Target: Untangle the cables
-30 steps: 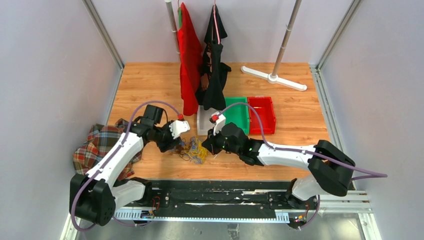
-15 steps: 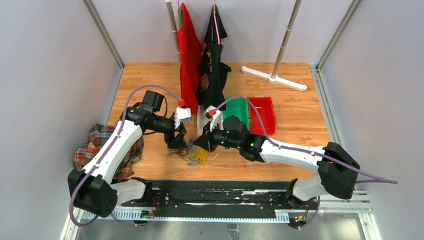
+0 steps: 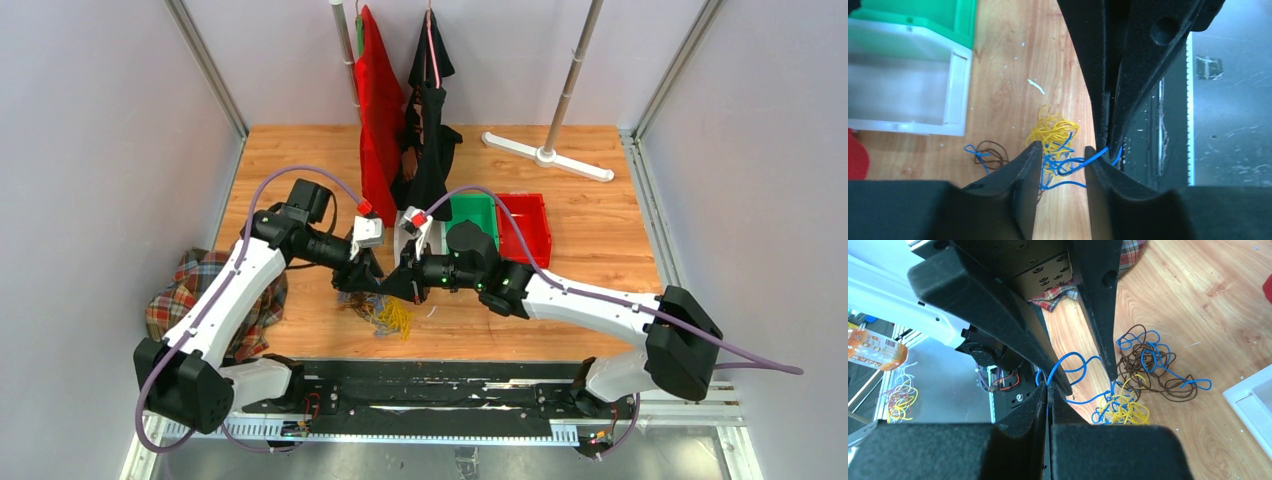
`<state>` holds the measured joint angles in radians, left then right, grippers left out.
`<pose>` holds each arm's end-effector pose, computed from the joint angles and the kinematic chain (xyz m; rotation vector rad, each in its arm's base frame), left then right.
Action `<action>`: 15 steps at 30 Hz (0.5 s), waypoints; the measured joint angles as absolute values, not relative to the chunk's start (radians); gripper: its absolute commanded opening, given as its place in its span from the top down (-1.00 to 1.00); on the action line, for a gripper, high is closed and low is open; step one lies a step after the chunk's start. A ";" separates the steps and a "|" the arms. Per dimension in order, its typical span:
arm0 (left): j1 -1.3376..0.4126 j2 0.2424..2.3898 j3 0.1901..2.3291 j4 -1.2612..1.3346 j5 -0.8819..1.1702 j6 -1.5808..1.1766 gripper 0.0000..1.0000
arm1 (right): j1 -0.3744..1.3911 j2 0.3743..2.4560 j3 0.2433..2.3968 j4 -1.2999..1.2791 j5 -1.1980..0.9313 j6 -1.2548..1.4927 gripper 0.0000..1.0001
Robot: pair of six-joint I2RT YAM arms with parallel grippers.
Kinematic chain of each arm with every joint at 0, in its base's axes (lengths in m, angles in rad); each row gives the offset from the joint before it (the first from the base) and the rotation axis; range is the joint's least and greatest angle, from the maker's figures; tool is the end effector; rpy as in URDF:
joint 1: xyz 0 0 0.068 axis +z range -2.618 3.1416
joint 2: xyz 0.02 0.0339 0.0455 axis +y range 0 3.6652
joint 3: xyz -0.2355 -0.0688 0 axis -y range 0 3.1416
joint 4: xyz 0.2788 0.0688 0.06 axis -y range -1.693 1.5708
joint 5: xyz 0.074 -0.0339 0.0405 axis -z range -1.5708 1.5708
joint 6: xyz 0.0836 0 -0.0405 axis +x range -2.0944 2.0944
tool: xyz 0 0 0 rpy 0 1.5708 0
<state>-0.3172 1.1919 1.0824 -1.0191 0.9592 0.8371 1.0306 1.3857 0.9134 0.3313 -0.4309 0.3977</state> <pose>0.2340 -0.1489 0.2512 1.4761 1.7756 -1.0202 0.1761 0.3616 0.2505 -0.9271 1.6803 1.3838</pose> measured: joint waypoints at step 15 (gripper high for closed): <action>-0.337 1.122 1.183 -1.060 0.836 0.736 0.99 | 1.032 1.319 0.904 0.302 -0.233 0.378 -0.25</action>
<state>-0.3374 1.1221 1.1828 -1.0603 0.8356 0.7361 1.0321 1.3190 0.9035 0.3016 -0.2325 0.3779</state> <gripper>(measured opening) 0.020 0.540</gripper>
